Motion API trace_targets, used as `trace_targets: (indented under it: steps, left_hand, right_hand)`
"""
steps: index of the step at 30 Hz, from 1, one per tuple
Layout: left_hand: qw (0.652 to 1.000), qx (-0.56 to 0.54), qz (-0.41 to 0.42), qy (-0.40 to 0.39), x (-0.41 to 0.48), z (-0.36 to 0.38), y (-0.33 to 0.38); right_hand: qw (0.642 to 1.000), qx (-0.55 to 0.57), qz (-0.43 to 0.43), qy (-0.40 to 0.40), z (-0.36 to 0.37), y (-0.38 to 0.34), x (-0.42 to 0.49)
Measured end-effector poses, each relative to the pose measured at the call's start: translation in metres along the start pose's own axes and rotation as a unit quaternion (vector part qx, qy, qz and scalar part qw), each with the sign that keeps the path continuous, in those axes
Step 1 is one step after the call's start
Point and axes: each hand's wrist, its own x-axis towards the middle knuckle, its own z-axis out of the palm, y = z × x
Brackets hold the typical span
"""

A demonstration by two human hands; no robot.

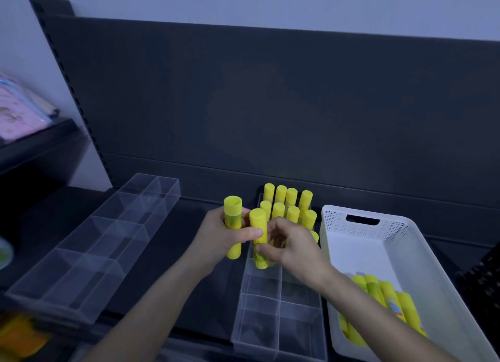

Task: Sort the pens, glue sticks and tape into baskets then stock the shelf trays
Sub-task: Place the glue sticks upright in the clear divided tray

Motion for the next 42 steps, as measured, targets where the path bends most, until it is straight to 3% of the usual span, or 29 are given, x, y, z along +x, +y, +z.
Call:
trace_targets:
  steps: [4,11,16,25,28,33,38,42]
  left_hand:
    - [0.999,-0.015,-0.025,0.018,-0.001,-0.01,-0.008]
    - [0.986,-0.099,-0.13,-0.021,-0.005,-0.03,-0.025]
    - [0.993,0.013,-0.101,-0.053,-0.008,-0.041,-0.042]
    - [0.997,0.002,-0.037,-0.068,-0.01,-0.034,-0.042]
    - [0.999,0.005,-0.02,-0.044,-0.021,-0.027,-0.037]
    - [0.999,0.019,0.029,0.009,-0.041,-0.002,-0.018]
    - [0.998,0.027,0.026,0.046,-0.062,0.033,-0.009]
    - [0.988,-0.09,0.027,0.118,-0.064,0.045,0.003]
  right_hand:
    - [0.996,-0.089,0.015,-0.005,0.001,0.009,0.0]
    - [0.978,-0.179,0.055,-0.089,0.026,0.021,0.0]
    - [0.967,-0.228,0.059,-0.101,0.034,0.019,0.002]
    - [0.966,-0.225,0.087,-0.094,0.028,0.014,0.0]
    - [0.979,-0.181,0.064,-0.07,0.008,0.008,-0.009]
    - [1.0,-0.017,0.001,0.012,-0.028,-0.015,-0.021]
    - [0.995,0.088,-0.024,-0.042,-0.032,-0.021,-0.036]
    - [0.98,0.186,0.042,-0.058,-0.033,-0.006,-0.051]
